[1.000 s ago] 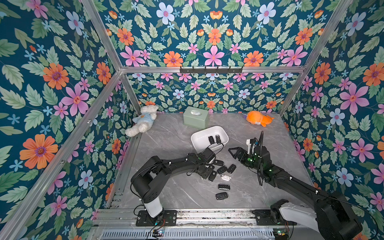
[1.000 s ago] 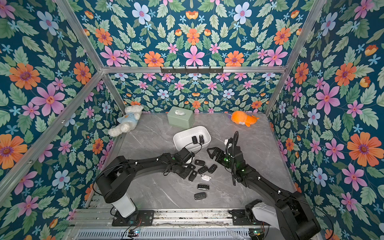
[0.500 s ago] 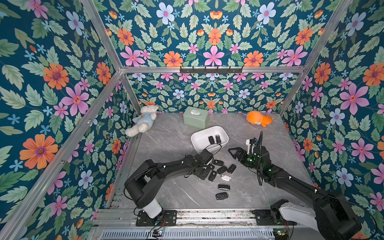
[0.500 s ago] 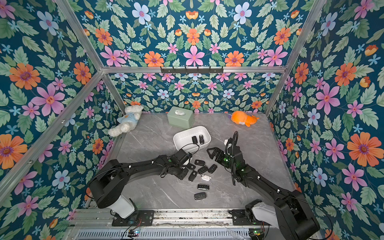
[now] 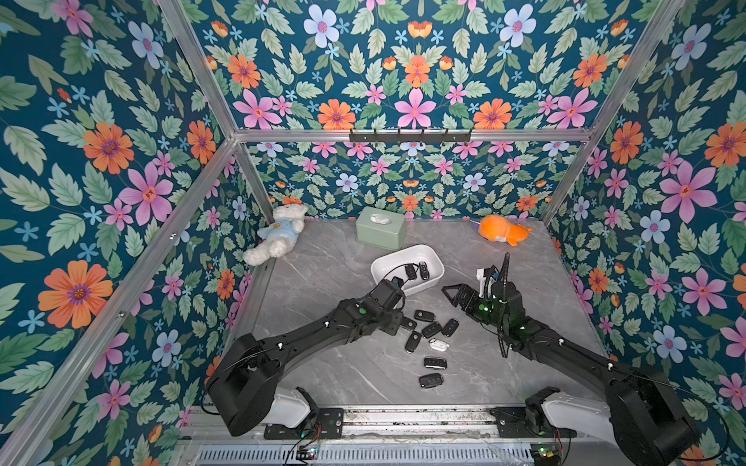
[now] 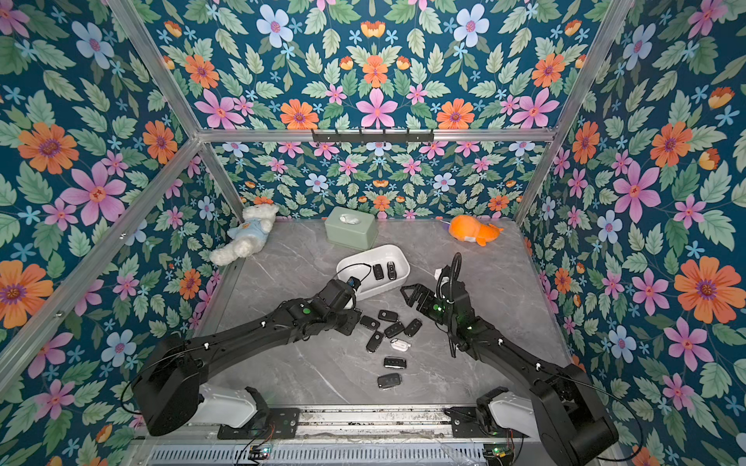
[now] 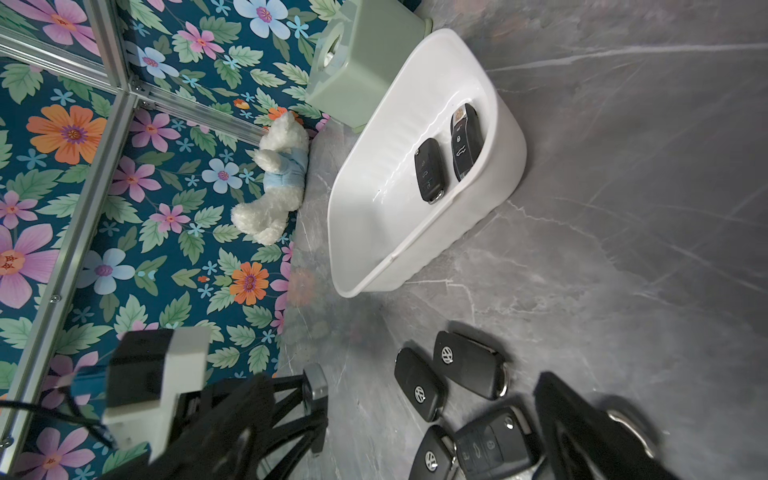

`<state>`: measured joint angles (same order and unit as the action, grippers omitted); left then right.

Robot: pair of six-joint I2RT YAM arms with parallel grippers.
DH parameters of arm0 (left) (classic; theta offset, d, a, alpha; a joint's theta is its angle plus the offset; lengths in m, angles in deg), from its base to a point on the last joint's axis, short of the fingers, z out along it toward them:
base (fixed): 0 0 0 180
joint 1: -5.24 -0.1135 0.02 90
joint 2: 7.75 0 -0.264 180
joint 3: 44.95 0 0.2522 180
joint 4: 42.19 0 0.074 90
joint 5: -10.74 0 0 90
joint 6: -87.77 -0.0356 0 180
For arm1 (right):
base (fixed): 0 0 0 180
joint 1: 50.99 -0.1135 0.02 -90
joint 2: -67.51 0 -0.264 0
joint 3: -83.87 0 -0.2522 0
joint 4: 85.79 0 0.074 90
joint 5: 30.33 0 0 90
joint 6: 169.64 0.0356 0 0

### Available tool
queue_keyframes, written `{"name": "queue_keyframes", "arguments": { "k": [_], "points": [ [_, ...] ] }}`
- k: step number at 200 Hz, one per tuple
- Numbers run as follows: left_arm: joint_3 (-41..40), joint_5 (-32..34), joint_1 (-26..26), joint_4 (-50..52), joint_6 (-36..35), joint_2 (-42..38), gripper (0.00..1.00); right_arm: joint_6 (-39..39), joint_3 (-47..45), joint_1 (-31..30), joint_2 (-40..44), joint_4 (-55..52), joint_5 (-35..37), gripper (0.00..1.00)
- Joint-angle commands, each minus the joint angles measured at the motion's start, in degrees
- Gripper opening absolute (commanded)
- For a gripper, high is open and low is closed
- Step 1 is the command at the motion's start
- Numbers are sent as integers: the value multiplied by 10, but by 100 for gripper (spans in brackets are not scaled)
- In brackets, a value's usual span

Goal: Place the car key into the storage box
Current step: Pick up the car key from the center of the board, then place the car key in the storage box.

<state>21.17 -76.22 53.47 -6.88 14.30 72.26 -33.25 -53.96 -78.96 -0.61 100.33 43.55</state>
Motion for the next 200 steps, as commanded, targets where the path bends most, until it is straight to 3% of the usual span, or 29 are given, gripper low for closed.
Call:
{"name": "queue_keyframes", "arguments": {
  "k": [1, 70, 106, 200],
  "points": [
    [21, 10, -11, -45, 22, 0, 39, -11, 10, -1, -4, 20, 14, 99],
    [127, 23, -74, -79, 97, 85, 39, -42, 29, 8, -5, -4, 31, 99],
    [184, 51, -102, -53, 134, 144, 39, -40, 31, 34, -20, 17, -17, 99],
    [299, 109, -112, -7, 182, 300, 39, -84, 59, 41, -49, -11, -49, 99]
  ]
}}
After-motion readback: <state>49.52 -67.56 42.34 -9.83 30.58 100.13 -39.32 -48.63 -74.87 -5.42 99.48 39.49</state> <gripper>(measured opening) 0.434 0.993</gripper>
